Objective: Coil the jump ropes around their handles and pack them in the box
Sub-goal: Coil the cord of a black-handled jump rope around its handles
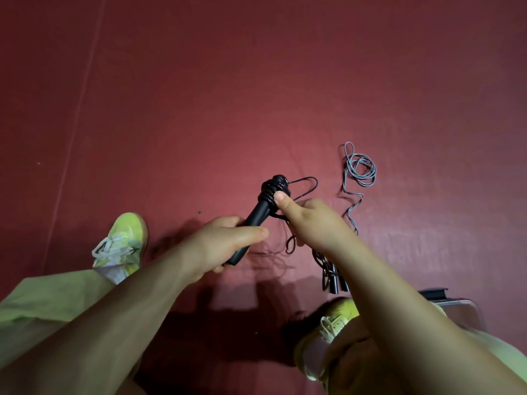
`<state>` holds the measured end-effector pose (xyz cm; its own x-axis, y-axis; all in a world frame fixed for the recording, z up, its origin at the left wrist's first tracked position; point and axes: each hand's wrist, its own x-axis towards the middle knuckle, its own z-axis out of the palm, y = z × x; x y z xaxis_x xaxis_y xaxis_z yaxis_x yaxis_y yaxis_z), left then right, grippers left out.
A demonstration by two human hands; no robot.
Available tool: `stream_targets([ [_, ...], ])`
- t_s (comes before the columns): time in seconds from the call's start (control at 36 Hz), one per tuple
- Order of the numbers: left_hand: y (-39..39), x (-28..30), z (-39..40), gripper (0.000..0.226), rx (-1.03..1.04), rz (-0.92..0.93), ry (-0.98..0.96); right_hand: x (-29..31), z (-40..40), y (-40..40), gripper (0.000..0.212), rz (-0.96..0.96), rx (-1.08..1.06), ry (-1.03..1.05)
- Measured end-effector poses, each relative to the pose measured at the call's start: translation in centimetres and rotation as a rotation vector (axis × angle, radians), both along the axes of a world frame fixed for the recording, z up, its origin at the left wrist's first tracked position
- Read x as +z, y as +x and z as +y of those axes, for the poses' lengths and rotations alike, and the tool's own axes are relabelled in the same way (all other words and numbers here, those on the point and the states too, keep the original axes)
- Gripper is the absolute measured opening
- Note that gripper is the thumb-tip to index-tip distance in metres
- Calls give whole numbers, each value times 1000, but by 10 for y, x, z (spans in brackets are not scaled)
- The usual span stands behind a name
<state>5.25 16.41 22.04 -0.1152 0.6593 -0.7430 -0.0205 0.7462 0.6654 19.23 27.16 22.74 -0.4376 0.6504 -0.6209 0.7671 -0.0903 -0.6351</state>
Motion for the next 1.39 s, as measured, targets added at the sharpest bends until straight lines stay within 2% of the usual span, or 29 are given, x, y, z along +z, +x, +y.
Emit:
stream_targets([
  [0.08,-4,-4,0,34,-83,161,17,1,-4,-2,61,22,4,7],
  [0.19,-8,-8,-3,43,-215,407,-32,-2,-11,-7,65,84,-23,-106],
  [0.33,-2,-2,-10,41,-426,768,-17,-5,-15,-9,71,53,-44,-215],
  [0.42,0,3,-9,41,-473,951,70,-6,-16,-9,63,62,-105,-247],
  [0.47,0,4,-8,43,-476,990,99,-7,-15,-10,56,85,-139,-232],
  [0.53,-2,2,-8,46,-466,899,74,-8,-15,-11,52,110,-149,-192],
  [0.56,-3,1,-7,47,-430,791,63,-8,-14,-11,52,124,-150,-167],
  [0.61,-6,2,-5,44,-269,445,69,-7,-13,-11,51,151,-136,-117],
  [0.69,-11,11,-1,45,31,-243,22,0,-12,-11,47,223,-124,-63],
  [0.75,-17,17,-3,61,25,-563,-71,6,-11,-13,39,288,-146,-77],
  [0.81,-18,19,-5,69,-6,-747,-94,10,-10,-14,31,353,-157,-87],
  [0.86,-17,20,-5,67,38,-768,-102,9,-8,-14,31,379,-134,-92],
  [0.94,-14,21,-3,65,92,-705,-101,6,-7,-14,38,362,-99,-117],
  [1.11,-4,16,-3,67,23,-372,-121,-5,-5,-7,47,167,9,-94],
  [1.39,-2,12,-1,57,51,-129,-106,-7,-4,-5,58,9,14,48],
])
